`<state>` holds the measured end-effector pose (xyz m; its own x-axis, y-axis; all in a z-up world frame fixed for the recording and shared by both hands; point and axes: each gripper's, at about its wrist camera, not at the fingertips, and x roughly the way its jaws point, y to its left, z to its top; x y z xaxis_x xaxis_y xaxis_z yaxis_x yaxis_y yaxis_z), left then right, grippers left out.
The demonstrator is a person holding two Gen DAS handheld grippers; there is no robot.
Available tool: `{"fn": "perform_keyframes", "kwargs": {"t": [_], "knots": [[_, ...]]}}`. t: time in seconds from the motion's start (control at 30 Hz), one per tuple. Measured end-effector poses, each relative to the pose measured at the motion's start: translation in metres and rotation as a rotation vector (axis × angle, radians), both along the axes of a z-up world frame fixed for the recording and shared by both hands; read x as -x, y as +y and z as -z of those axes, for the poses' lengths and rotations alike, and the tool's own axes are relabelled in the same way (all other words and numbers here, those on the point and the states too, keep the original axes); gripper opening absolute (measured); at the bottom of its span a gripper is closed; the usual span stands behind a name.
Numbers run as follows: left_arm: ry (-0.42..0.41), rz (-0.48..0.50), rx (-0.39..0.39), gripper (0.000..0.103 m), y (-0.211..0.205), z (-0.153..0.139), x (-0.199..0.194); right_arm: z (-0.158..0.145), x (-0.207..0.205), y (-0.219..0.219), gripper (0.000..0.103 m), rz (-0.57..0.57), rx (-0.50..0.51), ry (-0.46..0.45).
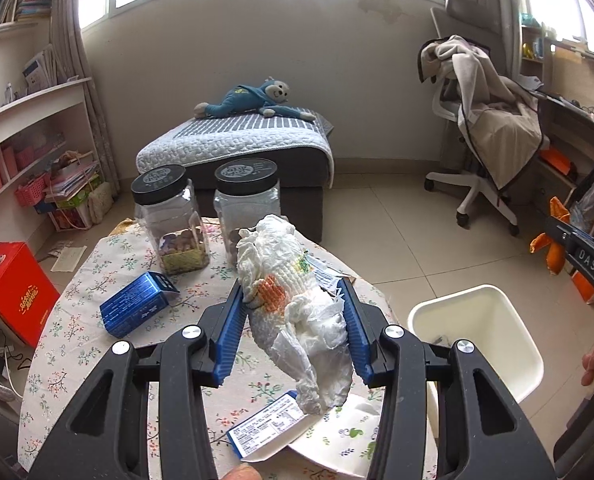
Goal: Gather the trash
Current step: 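Carry the paper wad and orange peel over the white bin, then open both tools over the white bin to drop the wad and peel, then grasp the white paper tray with the left tool while the right tool grasps the leaf-print paper cup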
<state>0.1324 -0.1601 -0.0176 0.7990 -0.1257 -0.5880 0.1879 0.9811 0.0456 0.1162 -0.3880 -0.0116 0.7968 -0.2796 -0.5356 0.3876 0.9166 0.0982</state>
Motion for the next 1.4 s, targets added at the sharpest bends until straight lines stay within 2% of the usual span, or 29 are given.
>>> {"fn": "perform_keyframes", "kwargs": {"t": [0.07,0.13,0.17,0.2,0.27,0.37,0.4,0.57,0.73,0.77,0.8,0.83,0.87,0.97,1.2,1.4], "knots": [[0.005,0.023,-0.004,0.046,-0.016,0.001,0.001,0.001,0.005,-0.011,0.021,0.034,-0.013,0.002],[0.01,0.046,-0.006,0.046,-0.031,0.001,0.003,-0.002,0.012,-0.021,0.037,0.079,-0.018,-0.016],[0.014,0.058,-0.007,0.046,-0.04,0.001,0.003,-0.004,0.016,-0.027,0.053,0.108,-0.022,-0.033],[0.017,0.071,-0.009,0.046,-0.048,0.001,0.004,-0.006,0.021,-0.032,0.063,0.132,-0.029,-0.05],[0.024,0.095,-0.012,0.046,-0.065,0.001,0.004,-0.01,0.03,-0.043,0.072,0.184,-0.046,-0.075],[0.038,0.132,-0.016,0.046,-0.089,0.003,0.006,-0.011,0.045,-0.064,0.092,0.298,-0.074,-0.111],[0.041,0.144,-0.017,0.046,-0.097,0.004,0.007,-0.011,0.05,-0.072,0.095,0.332,-0.082,-0.12],[0.057,0.199,-0.016,0.046,-0.132,0.006,0.011,-0.007,0.067,-0.106,0.096,0.466,-0.128,-0.117],[0.087,0.25,-0.015,0.05,-0.165,0.009,0.015,-0.003,0.082,-0.13,0.096,0.541,-0.175,-0.124],[0.096,0.266,-0.016,0.06,-0.171,0.01,0.016,-0.003,0.085,-0.132,0.096,0.55,-0.179,-0.128],[0.107,0.281,-0.02,0.076,-0.178,0.011,0.016,-0.003,0.088,-0.135,0.096,0.559,-0.183,-0.131],[0.113,0.288,-0.023,0.084,-0.182,0.012,0.017,-0.002,0.091,-0.137,0.096,0.567,-0.19,-0.135],[0.112,0.288,-0.025,0.089,-0.185,0.013,0.019,-0.002,0.093,-0.139,0.096,0.572,-0.198,-0.137],[0.125,0.293,-0.04,0.089,-0.187,0.015,0.022,0.0,0.099,-0.145,0.096,0.581,-0.216,-0.134],[0.129,0.261,-0.096,0.09,-0.163,0.023,0.03,-0.002,0.095,-0.132,0.096,0.51,-0.197,-0.104],[0.148,0.221,-0.194,0.09,-0.121,0.03,0.027,0.007,0.066,-0.101,0.096,0.336,-0.175,0.017]]}}
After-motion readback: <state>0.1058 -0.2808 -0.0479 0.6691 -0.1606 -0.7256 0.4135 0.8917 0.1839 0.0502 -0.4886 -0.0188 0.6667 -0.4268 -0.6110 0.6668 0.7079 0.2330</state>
